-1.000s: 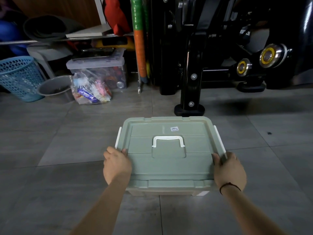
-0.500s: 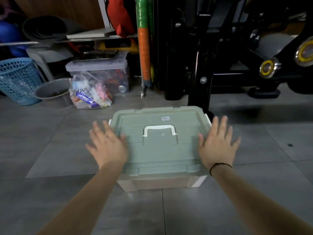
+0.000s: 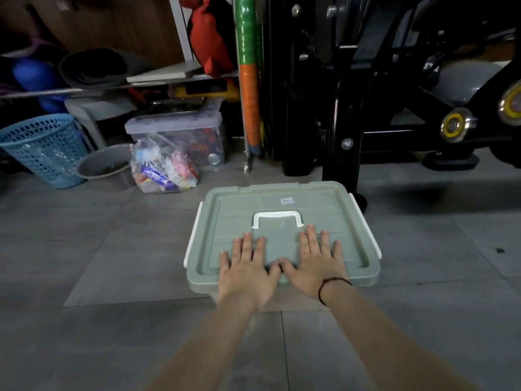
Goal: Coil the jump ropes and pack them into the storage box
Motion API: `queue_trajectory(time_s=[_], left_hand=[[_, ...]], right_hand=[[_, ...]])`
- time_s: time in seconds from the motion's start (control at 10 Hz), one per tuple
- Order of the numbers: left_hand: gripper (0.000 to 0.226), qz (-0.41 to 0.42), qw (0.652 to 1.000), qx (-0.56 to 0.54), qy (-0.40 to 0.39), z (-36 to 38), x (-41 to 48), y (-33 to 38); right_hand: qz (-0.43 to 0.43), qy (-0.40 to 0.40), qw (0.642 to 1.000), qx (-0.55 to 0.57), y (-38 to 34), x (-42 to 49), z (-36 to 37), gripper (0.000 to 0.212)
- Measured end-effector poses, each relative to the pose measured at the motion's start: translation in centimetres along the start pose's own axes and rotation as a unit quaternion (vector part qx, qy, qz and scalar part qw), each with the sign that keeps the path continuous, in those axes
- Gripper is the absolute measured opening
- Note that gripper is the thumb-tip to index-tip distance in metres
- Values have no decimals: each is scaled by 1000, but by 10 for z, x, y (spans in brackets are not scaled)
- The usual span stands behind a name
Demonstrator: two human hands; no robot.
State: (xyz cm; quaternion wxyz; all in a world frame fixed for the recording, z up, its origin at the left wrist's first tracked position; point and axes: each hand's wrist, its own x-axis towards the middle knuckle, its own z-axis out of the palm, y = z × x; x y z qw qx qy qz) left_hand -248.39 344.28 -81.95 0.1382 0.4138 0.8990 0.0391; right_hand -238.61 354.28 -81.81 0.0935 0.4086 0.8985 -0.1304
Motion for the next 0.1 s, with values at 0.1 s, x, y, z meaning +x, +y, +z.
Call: queue_trajectory(time_s=[0.1], left_hand=[[71,8,995,-72,-71,-26,2,-6]], right_hand=[[-29,-24,980,195,13,-5,-24,74]])
